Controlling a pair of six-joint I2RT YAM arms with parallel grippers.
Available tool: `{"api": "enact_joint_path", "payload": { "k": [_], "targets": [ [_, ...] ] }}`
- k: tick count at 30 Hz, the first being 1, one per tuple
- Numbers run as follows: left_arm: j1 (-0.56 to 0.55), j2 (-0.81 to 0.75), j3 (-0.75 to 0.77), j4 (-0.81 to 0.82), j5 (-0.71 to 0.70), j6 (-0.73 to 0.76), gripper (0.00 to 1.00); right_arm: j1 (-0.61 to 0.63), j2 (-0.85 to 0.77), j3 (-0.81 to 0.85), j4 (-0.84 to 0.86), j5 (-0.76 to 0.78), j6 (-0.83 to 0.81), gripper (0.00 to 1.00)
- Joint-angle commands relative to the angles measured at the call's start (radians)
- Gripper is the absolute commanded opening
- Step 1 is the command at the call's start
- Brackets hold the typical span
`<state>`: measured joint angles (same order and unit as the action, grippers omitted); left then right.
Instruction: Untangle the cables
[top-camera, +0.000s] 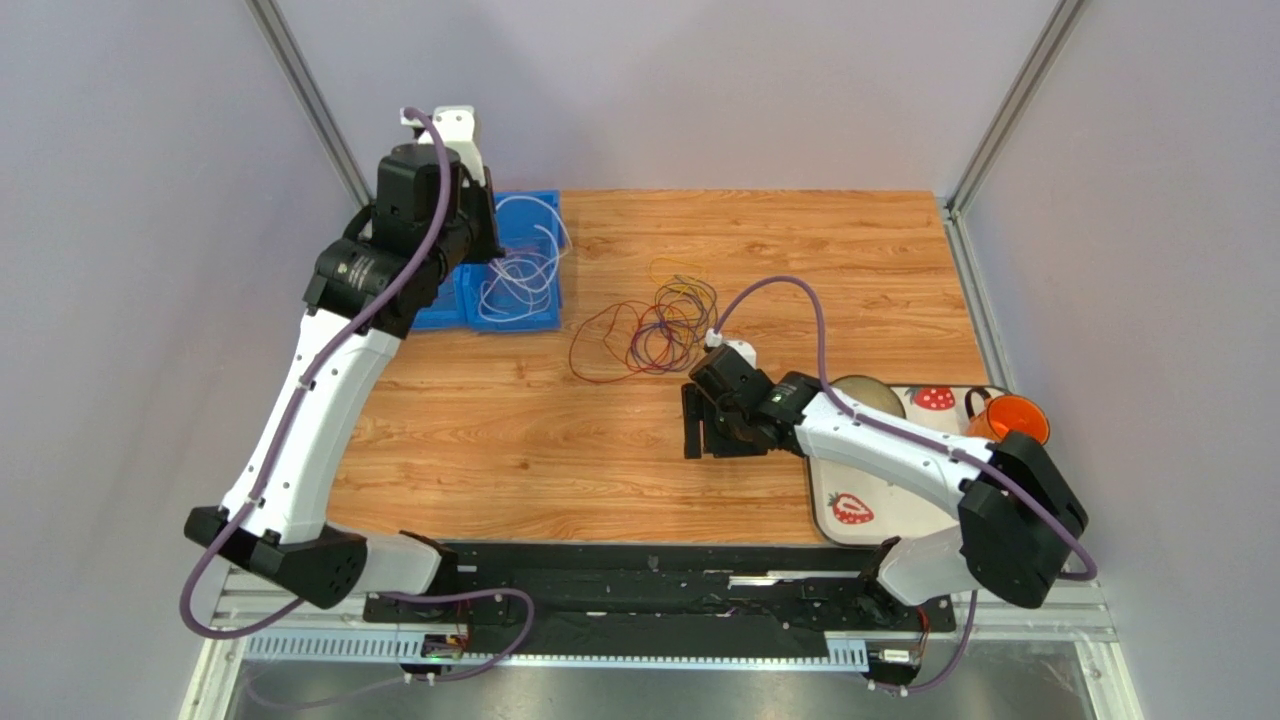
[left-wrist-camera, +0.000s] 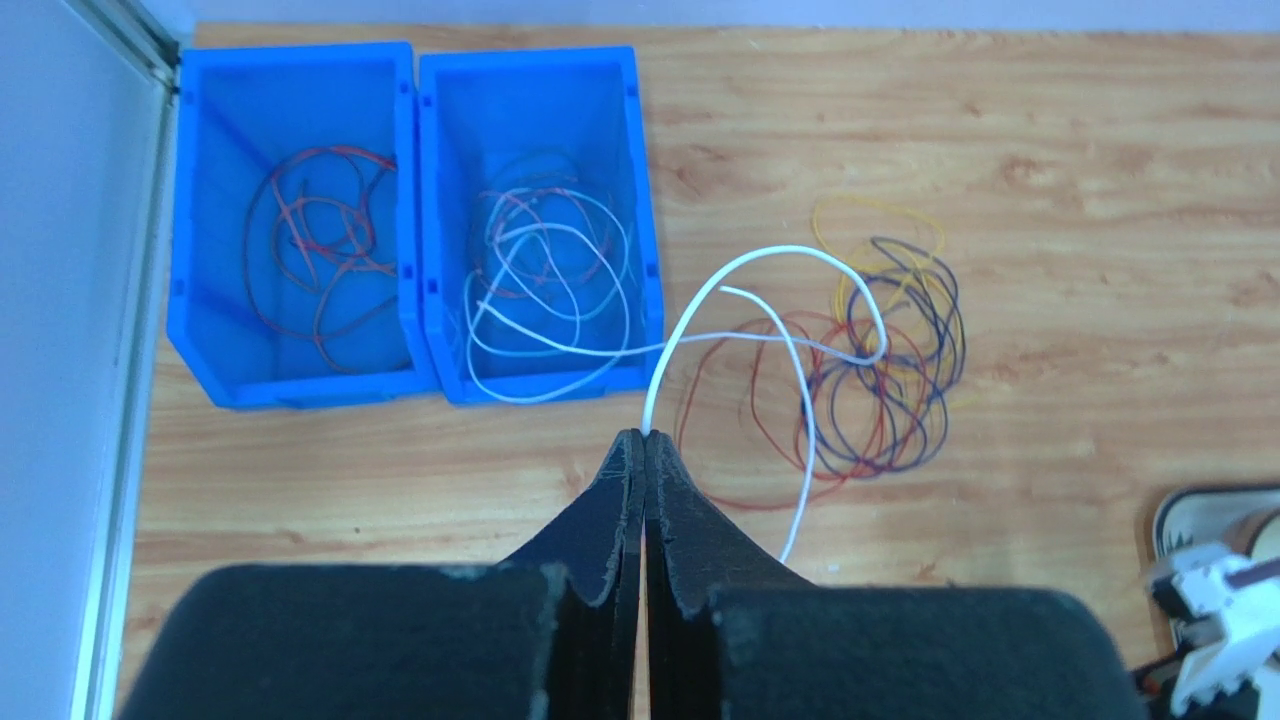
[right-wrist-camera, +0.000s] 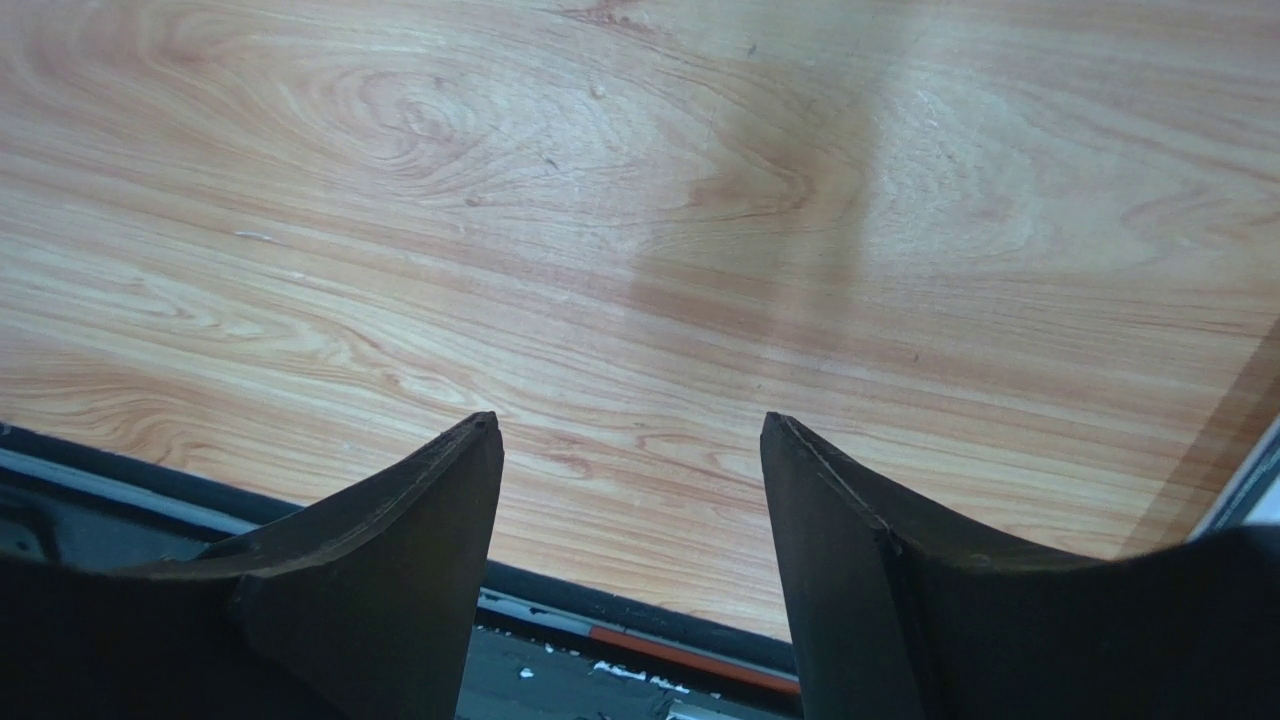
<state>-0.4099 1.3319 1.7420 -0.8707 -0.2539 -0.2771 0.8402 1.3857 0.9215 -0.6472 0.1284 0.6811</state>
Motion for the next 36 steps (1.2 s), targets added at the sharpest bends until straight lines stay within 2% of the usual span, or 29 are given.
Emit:
{"api": "enact_joint_path", "payload": {
  "k": [1,6,15,23,30,36],
  "targets": [
    [0.066,0.073,0.103,-0.01,0.01,0.03,0.0,-0.001,0.045,-0.032,0.112,0.007,0.0,0.66],
    [0.14,0.173,0.204,0.022,0.019,0.021,0.0,-0.001,0.117,-0.052,0.144,0.008,-0.021,0.65],
    [0.299,0.395,0.315,0.104,0.171,-0.04,0.0,-0.001,0.223,-0.073,0.215,-0.013,-0.035,0.65],
    [0.332,0.556,0.326,0.225,0.163,-0.019,0.0,-0.003,0.286,-0.096,0.291,-0.018,-0.063,0.64],
    [0.336,0.681,0.352,0.239,0.134,-0.065,0.0,-0.001,0.283,-0.115,0.325,-0.022,-0.068,0.64],
    [0.336,0.704,0.242,0.295,0.098,-0.119,0.0,-0.003,0.279,-0.127,0.345,-0.026,-0.071,0.64]
  ]
}}
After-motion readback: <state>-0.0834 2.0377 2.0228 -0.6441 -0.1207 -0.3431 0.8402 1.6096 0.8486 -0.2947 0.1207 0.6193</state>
